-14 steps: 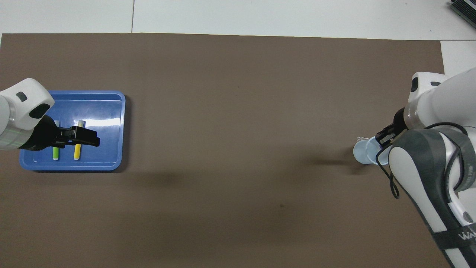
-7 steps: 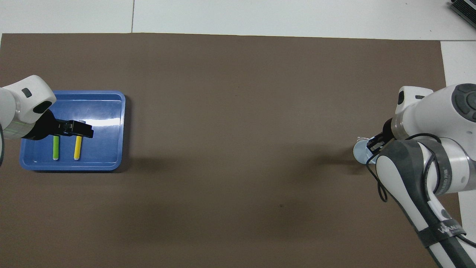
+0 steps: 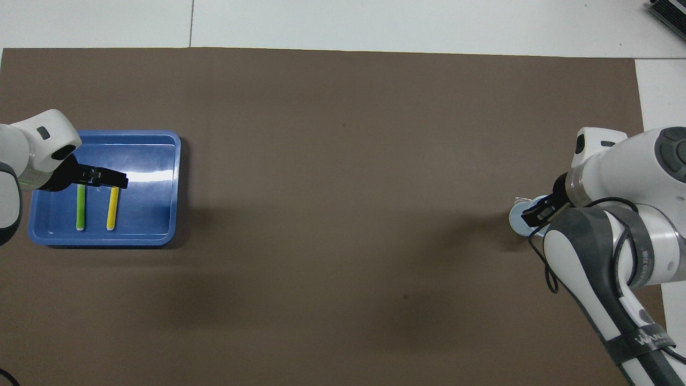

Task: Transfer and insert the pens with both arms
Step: 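Lower the purple pen into the white cup with the right gripper, then release the pen and raise the right gripper while the left gripper descends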

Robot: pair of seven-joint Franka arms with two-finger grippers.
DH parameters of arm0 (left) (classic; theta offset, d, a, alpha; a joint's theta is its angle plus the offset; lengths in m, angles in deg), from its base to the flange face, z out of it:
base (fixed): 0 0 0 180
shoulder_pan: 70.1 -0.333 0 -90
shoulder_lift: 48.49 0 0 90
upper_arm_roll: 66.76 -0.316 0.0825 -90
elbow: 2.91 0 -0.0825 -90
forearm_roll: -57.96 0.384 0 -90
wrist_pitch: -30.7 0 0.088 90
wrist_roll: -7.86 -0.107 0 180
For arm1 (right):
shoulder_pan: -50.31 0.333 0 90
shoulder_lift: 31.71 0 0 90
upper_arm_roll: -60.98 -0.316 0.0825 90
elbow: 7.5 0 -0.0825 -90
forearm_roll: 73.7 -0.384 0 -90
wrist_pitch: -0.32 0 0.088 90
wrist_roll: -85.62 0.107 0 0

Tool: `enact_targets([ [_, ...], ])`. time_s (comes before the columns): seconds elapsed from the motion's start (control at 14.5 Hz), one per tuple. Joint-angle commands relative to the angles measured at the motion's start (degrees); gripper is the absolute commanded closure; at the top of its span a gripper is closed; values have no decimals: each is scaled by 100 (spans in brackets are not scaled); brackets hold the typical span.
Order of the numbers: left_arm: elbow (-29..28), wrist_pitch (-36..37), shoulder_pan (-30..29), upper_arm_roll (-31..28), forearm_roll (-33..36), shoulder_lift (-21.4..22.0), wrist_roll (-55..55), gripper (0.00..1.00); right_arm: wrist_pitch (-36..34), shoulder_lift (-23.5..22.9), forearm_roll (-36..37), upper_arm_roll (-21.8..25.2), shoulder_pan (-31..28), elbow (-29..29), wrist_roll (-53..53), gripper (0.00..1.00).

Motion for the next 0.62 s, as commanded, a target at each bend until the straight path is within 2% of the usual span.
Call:
enact_targets([
  [0.0,-57,-345,-169,42,116,-174,-247,3,-433,239,-490,-54,41,-205,169,0],
  [0.28,-57,-758,-222,42,116,-499,-370,4,-514,301,-1386,-62,216,-276,888,0],
  [0.55,-48,-1023,-310,42,116,-719,-554,5,-488,292,-2204,-62,734,-407,2503,0],
])
